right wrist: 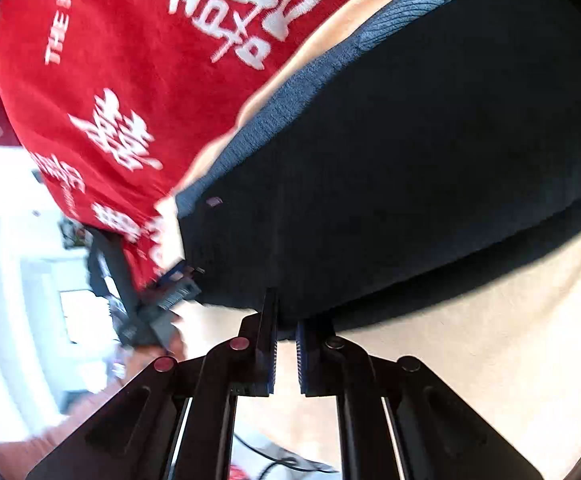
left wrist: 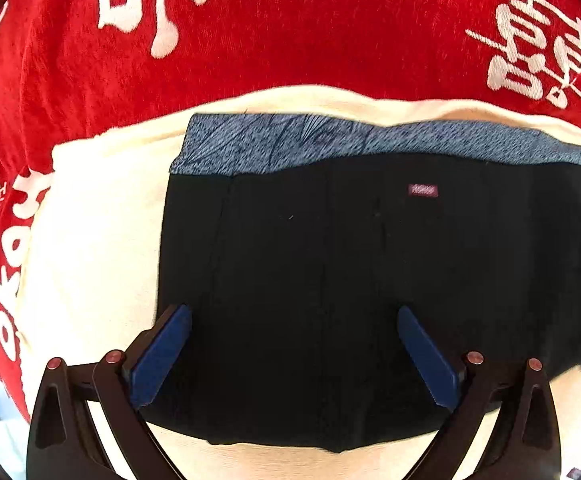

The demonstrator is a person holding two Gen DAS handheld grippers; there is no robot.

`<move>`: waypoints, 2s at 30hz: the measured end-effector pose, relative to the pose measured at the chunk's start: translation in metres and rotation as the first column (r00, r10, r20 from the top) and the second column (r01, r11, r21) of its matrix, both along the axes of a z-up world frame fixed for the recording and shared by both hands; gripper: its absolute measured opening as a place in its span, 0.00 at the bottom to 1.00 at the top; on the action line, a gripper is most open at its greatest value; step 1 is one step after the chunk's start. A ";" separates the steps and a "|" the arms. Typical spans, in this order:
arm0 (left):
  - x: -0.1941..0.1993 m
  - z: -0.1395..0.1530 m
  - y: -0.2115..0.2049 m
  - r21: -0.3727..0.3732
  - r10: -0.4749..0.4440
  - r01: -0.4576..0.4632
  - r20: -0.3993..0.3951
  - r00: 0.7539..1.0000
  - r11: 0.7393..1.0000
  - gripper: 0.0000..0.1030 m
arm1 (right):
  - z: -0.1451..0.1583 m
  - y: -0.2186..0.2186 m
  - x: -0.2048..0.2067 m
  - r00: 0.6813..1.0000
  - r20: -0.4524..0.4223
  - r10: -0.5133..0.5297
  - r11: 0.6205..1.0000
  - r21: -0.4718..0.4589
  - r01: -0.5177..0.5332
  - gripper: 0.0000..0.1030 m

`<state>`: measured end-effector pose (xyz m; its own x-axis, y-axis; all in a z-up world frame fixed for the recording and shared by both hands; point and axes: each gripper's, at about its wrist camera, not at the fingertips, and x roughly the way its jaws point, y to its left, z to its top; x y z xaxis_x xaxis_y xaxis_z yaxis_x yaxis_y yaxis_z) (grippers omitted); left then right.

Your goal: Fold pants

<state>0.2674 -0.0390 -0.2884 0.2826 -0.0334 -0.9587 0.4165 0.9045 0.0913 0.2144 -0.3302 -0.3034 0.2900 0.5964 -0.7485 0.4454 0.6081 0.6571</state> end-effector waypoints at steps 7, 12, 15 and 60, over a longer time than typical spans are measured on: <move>-0.008 0.006 -0.004 0.024 0.043 -0.043 -0.013 0.999 0.999 1.00 | -0.001 -0.008 -0.038 0.994 -0.093 0.055 0.996 -0.064 -0.061 0.05; -0.023 0.034 -0.043 -0.027 0.012 -0.012 0.011 1.000 1.000 1.00 | 0.047 -0.036 0.000 0.986 0.008 0.164 0.946 -0.286 -0.155 0.19; -0.027 0.023 -0.077 -0.029 -0.005 0.005 0.016 1.000 1.000 1.00 | 0.042 -0.057 0.034 0.985 0.021 0.172 0.910 -0.387 -0.150 0.50; -0.109 0.027 -0.211 -0.051 -0.021 0.013 -0.158 0.987 0.999 1.00 | 0.033 -0.171 -0.061 0.977 -0.153 -0.149 0.929 -0.361 0.085 0.70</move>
